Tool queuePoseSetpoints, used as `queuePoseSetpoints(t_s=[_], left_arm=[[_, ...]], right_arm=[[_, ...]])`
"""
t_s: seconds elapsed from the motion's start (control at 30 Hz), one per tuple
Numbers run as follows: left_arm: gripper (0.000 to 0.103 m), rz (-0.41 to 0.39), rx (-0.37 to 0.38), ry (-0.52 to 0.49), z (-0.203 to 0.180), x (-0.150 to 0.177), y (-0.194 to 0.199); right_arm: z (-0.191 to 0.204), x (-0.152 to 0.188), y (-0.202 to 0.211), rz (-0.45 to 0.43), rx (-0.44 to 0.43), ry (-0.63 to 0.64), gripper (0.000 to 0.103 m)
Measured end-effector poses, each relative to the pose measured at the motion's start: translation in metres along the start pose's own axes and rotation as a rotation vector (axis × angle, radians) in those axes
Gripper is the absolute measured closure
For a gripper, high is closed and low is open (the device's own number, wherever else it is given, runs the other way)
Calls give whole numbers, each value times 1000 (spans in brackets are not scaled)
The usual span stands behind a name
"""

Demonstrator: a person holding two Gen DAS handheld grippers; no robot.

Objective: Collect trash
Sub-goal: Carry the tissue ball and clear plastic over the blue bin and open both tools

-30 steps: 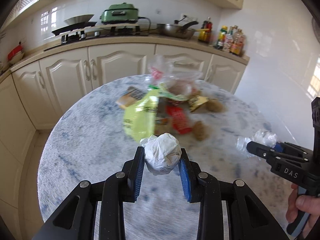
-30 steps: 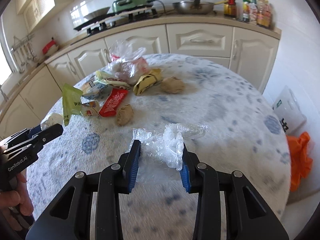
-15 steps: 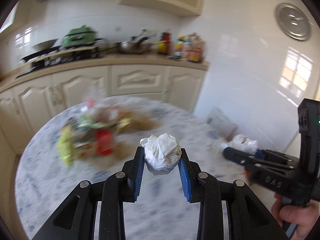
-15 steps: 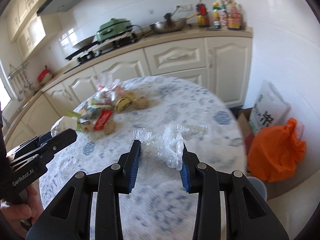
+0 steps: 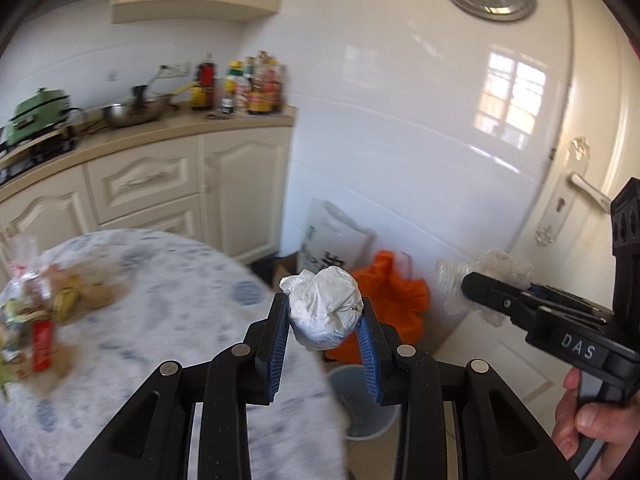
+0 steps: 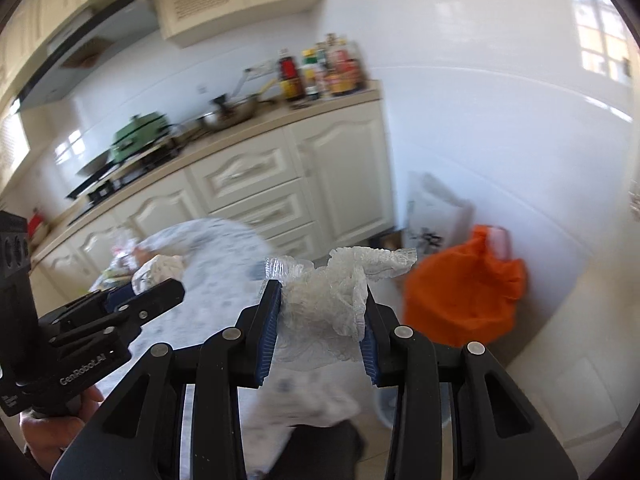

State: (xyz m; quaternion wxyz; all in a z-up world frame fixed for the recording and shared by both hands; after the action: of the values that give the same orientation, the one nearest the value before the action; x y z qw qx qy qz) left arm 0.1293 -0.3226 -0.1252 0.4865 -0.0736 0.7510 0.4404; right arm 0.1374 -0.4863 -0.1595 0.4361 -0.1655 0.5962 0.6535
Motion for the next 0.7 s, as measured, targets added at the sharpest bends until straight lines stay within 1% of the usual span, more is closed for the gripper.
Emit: queuePoseSetpoints(t_s=[0.17, 0.23, 0.37, 0.53, 0.63, 0.7], left_arm=[[74, 80, 52, -39, -40, -2, -51], [74, 116, 66, -60, -53, -5, -78], [74, 218, 86, -88, -82, 6, -136], [74, 335, 99, -119, -118, 19, -214], [74, 410, 98, -115, -130, 29, -257], [73, 442, 91, -116, -130, 29, -280]], right_arm=[[-71, 10, -15, 37, 75, -78, 67], [-100, 20, -28, 64, 94, -124, 67], [-146, 45, -61, 138, 115, -213, 67], [-188, 77, -105, 231, 131, -286, 67], [-205, 94, -132, 280, 133, -322, 67], [-215, 105, -150, 315, 132, -344, 67]])
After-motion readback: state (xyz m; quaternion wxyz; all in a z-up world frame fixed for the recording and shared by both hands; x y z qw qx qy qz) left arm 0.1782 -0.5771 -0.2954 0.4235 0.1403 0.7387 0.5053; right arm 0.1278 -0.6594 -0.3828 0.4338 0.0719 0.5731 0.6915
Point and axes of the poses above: each gripper's, at about its wrist camera, not at the fingertips, and y roughly against the way its jaws point, z to its left, x to its underside, the point moved 10 cm from there along -y, roughly the way its jaws point, and after that the axes turned 3 degrees about -y, right-handed, at the moved point
